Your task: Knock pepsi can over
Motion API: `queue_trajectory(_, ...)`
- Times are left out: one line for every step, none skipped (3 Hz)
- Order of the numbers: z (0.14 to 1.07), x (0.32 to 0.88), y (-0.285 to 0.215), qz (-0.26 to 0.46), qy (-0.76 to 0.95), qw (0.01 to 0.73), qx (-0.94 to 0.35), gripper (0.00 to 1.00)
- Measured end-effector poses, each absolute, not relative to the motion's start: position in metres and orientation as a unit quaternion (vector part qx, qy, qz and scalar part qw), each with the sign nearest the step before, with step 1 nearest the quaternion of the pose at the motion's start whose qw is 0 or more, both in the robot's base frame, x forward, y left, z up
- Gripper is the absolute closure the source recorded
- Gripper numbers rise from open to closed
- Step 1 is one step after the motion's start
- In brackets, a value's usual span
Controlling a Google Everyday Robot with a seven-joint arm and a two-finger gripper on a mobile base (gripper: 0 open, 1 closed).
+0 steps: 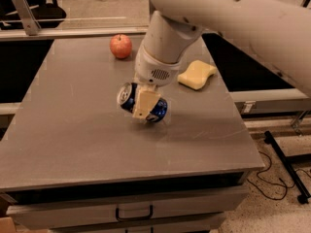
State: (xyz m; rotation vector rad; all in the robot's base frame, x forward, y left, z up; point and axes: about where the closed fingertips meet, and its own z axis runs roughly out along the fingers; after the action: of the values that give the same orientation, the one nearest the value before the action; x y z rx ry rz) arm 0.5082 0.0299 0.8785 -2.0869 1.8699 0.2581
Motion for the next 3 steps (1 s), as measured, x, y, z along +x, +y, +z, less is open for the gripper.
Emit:
queue_trajectory(0.871, 0.517, 0.042, 0.071, 0.674, 0.142, -0.722, 0.59)
queue_trajectory(0.868, 0.527, 0.053, 0.060, 0.690, 0.132, -0.710, 0.35)
queue_trajectory(0.870, 0.537, 0.061, 0.056, 0.701, 0.130, -0.699, 0.12)
